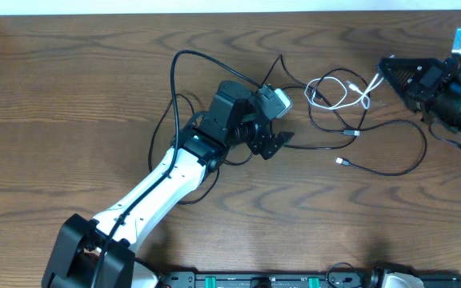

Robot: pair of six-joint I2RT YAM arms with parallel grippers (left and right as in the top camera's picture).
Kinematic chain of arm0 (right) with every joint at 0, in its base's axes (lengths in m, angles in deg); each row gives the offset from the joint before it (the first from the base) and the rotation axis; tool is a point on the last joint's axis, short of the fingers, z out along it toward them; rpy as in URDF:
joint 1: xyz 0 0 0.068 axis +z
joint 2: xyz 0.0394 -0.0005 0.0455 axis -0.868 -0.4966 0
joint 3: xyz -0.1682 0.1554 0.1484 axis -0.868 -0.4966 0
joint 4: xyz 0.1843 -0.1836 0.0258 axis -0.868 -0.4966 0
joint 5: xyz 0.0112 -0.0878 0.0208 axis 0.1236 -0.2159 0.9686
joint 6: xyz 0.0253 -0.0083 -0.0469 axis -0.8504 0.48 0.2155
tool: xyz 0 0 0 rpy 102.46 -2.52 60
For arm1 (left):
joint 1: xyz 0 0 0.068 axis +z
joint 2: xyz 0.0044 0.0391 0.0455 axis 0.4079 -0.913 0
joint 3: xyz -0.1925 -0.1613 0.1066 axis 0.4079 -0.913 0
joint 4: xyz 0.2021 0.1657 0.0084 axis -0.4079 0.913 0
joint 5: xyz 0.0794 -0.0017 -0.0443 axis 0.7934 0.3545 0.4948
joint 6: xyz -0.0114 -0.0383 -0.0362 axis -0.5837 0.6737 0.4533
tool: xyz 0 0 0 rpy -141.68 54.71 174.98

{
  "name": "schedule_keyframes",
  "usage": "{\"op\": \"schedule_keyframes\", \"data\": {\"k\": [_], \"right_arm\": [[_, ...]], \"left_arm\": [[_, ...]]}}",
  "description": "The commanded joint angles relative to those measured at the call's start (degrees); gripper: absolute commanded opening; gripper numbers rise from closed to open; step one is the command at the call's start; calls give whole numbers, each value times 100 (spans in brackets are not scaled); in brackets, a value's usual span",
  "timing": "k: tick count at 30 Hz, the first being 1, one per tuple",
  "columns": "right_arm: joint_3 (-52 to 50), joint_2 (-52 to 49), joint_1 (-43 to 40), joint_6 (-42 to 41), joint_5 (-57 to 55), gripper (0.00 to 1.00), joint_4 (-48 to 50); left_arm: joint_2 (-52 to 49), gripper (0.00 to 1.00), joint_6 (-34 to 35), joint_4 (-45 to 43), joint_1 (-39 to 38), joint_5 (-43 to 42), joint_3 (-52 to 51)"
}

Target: Untangle cables

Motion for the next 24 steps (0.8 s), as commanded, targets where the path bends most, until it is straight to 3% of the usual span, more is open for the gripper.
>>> {"op": "schedule_keyframes", "data": {"k": [1,24], "right_arm": [[42,24,-44,-387,1110,1,197],[42,24,-37,-531,1342,1,310]], "left_arm": [[-59,93,-173,-219,-4,87,15],[-1062,93,-168,-2920,-662,109,15]]}}
